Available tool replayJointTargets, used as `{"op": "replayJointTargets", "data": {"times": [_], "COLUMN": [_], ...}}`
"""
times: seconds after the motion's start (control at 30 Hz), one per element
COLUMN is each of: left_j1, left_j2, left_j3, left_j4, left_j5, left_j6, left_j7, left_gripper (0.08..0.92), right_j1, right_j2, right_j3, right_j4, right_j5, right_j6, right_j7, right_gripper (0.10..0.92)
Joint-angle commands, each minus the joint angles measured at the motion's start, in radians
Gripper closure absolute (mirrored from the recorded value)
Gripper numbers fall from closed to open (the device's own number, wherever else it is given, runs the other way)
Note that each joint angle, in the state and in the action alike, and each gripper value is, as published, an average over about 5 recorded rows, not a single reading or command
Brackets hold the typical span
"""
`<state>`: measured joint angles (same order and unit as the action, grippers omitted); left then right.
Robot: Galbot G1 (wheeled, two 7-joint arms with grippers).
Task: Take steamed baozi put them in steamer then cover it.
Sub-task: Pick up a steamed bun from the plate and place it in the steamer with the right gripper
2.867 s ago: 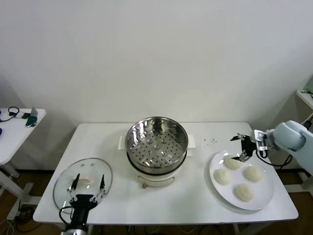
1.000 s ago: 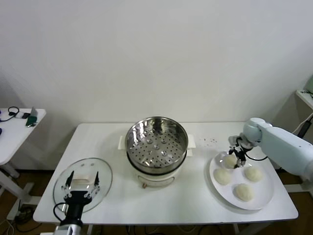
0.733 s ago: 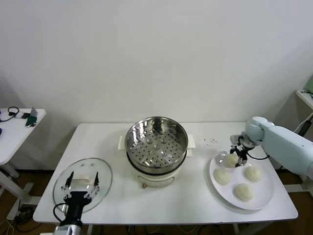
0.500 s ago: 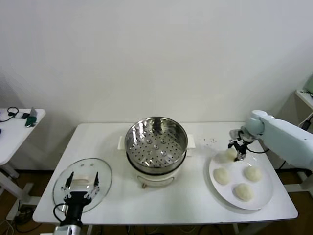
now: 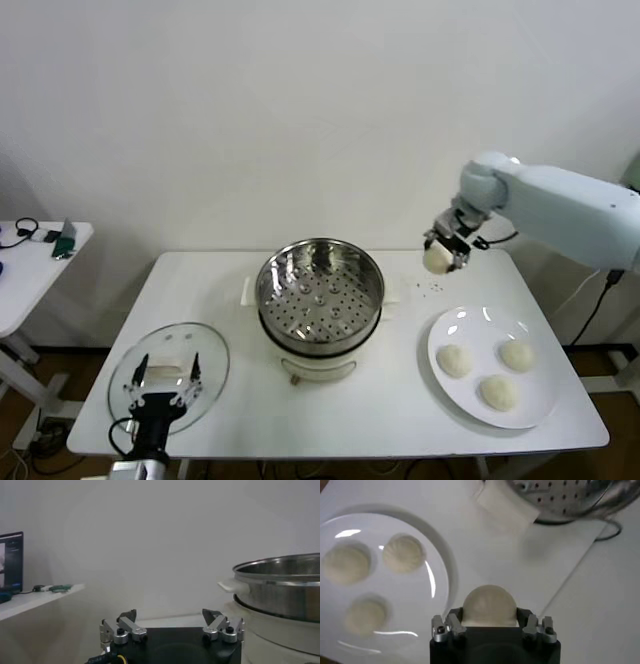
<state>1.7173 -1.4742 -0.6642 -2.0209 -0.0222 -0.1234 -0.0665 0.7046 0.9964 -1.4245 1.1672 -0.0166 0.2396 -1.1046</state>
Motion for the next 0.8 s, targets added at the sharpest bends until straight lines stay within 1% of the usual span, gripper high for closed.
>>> {"op": "replayJointTargets", "data": {"times": [0.03,0.1,0.2,0.43,0.6,0.8], "left_j1": [0.001,0.002,0.000,0.001,0.000,-0.007], "left_j2": [0.004,0.007,0.012,0.020,0.023,0.022], "left_j3": [-0.001,-0.001,0.000,-0.003,-0.005,-0.006], "left_j4": [-0.002,-0.001,0.002,-0.002,-0.005,-0.011], "left_j5": [-0.011,-0.013,-0.014,-0.015,-0.017,-0.017], "left_j6": [0.012,0.013,0.014,0.017,0.020,0.029], "left_j7": [-0.013,-0.013,-0.015,-0.017,-0.021,-0.023], "left_gripper": [0.177,0.177,0.177,0.177,0.177,0.177], "right_j1": [0.146,0.138,0.103,-0.016,-0.113,-0.193], "right_j2": [0.137,0.186,0.255,0.373,0.431,0.489], "right_j3": [-0.082,-0.063,-0.024,0.027,0.064,0.081], "right_j4": [0.048,0.055,0.052,-0.013,-0.083,-0.193], "right_j5": [-0.031,-0.050,-0.115,-0.235,-0.325,-0.354], "right_j6": [0.098,0.119,0.154,0.197,0.233,0.249], "right_j7": [0.001,0.001,0.001,0.007,0.014,0.017], "right_gripper": [0.330,0.331,0.333,0.338,0.337,0.330]}}
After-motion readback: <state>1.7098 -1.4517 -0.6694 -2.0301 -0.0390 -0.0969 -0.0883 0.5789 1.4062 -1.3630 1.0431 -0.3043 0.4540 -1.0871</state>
